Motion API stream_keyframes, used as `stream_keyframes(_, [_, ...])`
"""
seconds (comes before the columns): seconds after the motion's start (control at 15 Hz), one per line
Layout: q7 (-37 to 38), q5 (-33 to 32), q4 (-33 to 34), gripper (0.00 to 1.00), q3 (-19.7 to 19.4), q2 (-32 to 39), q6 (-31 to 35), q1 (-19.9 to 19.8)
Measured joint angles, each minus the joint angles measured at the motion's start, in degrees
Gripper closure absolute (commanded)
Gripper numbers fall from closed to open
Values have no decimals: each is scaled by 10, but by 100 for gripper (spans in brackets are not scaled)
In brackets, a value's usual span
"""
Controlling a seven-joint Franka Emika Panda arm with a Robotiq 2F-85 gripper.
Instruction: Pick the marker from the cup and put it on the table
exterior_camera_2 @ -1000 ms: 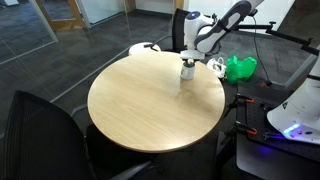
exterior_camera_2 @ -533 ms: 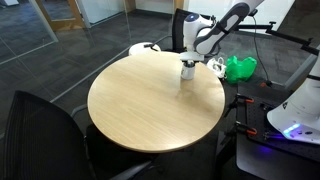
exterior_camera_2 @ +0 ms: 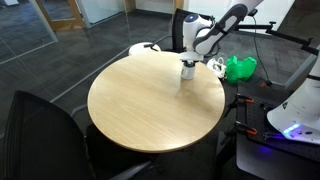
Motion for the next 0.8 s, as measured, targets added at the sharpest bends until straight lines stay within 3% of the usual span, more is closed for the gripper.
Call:
stream_keyframes(0.33, [1, 0, 11, 49, -9, 11, 0, 7])
stream_keyframes(0.47, [1, 0, 18, 54, -14, 18, 0, 12])
stream_keyframes(0.6, [1, 0, 23, 79, -17, 25, 0, 16])
stream_keyframes(0.67, [1, 0, 26, 80, -19, 29, 0, 19])
stream_keyframes(0.8, [1, 0, 31, 96, -22, 35, 0, 23])
